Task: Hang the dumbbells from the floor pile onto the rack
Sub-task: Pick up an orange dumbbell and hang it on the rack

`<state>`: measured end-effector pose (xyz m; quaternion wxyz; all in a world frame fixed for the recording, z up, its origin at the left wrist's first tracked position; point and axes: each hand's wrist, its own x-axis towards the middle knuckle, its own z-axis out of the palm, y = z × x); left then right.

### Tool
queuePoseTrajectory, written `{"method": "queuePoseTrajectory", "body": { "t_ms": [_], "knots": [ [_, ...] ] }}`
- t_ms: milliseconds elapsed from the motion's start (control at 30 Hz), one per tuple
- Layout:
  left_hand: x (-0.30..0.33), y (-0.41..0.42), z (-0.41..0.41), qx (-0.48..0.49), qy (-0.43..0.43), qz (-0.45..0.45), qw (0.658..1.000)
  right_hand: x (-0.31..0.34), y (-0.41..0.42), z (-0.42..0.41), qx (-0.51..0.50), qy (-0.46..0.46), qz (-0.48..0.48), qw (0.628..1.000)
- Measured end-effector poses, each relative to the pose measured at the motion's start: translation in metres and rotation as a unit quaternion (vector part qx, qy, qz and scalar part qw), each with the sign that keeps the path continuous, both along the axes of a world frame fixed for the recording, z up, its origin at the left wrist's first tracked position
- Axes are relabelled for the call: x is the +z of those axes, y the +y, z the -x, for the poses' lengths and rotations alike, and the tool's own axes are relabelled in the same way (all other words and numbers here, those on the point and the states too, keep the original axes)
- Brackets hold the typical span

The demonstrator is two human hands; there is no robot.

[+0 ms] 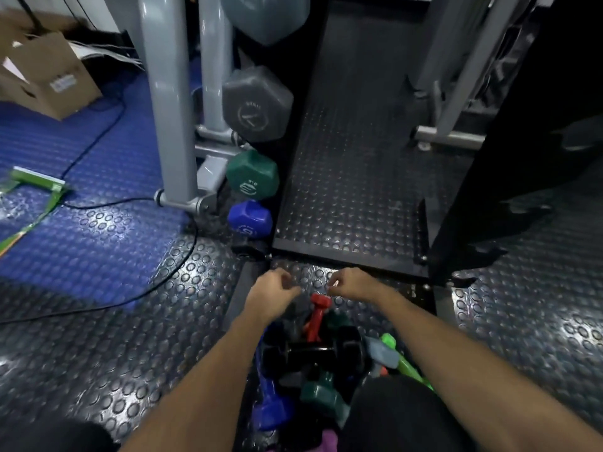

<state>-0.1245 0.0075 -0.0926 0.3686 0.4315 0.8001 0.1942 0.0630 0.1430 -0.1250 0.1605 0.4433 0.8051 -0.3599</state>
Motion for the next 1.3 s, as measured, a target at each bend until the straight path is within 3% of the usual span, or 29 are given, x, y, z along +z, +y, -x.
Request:
{"method": "queuePoseTrajectory", "body": {
  "t_ms": [100, 233, 400, 633, 733, 867, 967, 1100, 1200, 1267, 1300],
  "knots": [
    [-0.021, 0.001, -0.003, -0.03, -0.007, 0.036, 0.999, -0.028, -0.007, 0.003, -0.002, 0.001, 0.038, 0.999],
    [-0.046, 0.003, -0.012, -0.097, 0.062, 0.105, 0.988, -0.044, -0.012, 0.011, 0.002, 0.041, 0.098, 0.994],
    [-0.06, 0.009, -0.011, -0.126, 0.112, 0.109, 0.98, -0.054, -0.015, 0.019, 0.068, 0.037, -0.007, 0.997],
    [-0.063, 0.006, -0.009, -0.115, 0.103, 0.088, 0.984, -0.016, -0.032, 0.0, 0.061, 0.1, -0.017, 0.993],
    [-0.066, 0.007, -0.008, -0.122, 0.108, 0.093, 0.982, 0.014, -0.027, 0.003, 0.057, 0.107, -0.117, 0.986],
    [-0.066, 0.01, -0.008, -0.123, 0.108, 0.115, 0.98, 0.062, 0.0, -0.002, -0.02, 0.088, -0.23, 0.969],
    [-0.066, 0.011, -0.01, -0.124, 0.113, 0.12, 0.978, 0.062, 0.012, -0.012, -0.098, 0.075, -0.196, 0.973],
    [-0.068, 0.007, -0.009, -0.115, 0.116, 0.093, 0.982, 0.007, 0.011, -0.038, -0.222, 0.043, -0.107, 0.968],
    [-0.072, 0.0, -0.01, -0.085, 0.107, 0.055, 0.989, -0.03, 0.002, -0.059, -0.347, 0.034, -0.007, 0.937],
    [-0.075, -0.002, -0.01, -0.091, 0.129, 0.037, 0.987, -0.049, -0.001, -0.073, -0.363, 0.018, 0.024, 0.931],
    [-0.076, -0.002, -0.009, -0.105, 0.143, 0.034, 0.983, -0.055, 0.0, -0.078, -0.319, -0.032, 0.001, 0.947]
  ]
}}
